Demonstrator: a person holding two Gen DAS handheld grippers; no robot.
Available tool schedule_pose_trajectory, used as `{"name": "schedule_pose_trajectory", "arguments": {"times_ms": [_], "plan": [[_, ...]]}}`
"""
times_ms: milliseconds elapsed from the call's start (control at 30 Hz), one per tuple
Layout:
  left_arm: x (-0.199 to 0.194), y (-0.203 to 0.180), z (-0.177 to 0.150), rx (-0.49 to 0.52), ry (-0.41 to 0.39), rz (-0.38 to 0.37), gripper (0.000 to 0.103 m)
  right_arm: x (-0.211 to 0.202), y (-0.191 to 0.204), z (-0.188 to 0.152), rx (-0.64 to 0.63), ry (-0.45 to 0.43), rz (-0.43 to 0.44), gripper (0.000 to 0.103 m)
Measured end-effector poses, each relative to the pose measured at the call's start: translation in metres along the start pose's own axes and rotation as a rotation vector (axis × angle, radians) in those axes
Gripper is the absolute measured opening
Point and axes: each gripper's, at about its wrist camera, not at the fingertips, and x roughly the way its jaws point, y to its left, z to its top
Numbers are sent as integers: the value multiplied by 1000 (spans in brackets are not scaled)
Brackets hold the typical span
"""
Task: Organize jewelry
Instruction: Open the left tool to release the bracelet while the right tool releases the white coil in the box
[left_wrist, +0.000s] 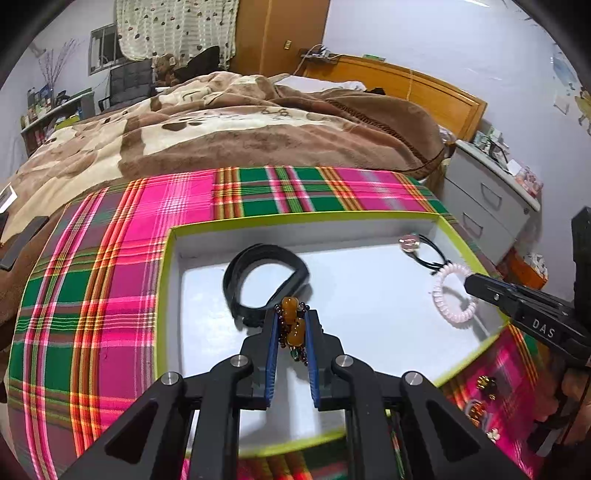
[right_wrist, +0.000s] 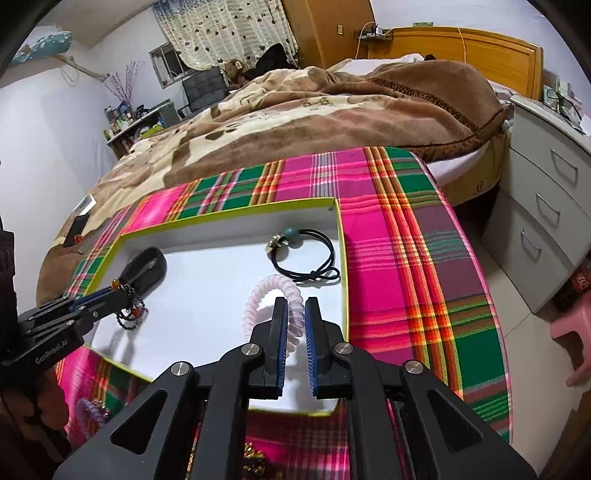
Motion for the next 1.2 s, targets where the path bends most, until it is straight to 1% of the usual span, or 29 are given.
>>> {"name": "schedule_pose_trajectory", "arguments": {"times_ms": [167,567,833,933,1067,1200], "plan": [[6,12,7,-26,-3,36,14,5,3,5,-11,1,-8,9],[16,31,18,-46,-24,156,14,15,8,14,-42,6,-50,9],[16,32,17,-40,-28,172,16,19,12,16,-76,19,-78,10],[15,32,17,-40,-28,171,16,19,14,16,-85,19,-82,13],[12,32,16,-47,-35,158,16,17,15,15,-86,20,-81,16],[2,32,12,-49,-55,137,16,9,17,13,-87,11,-72,17]]}}
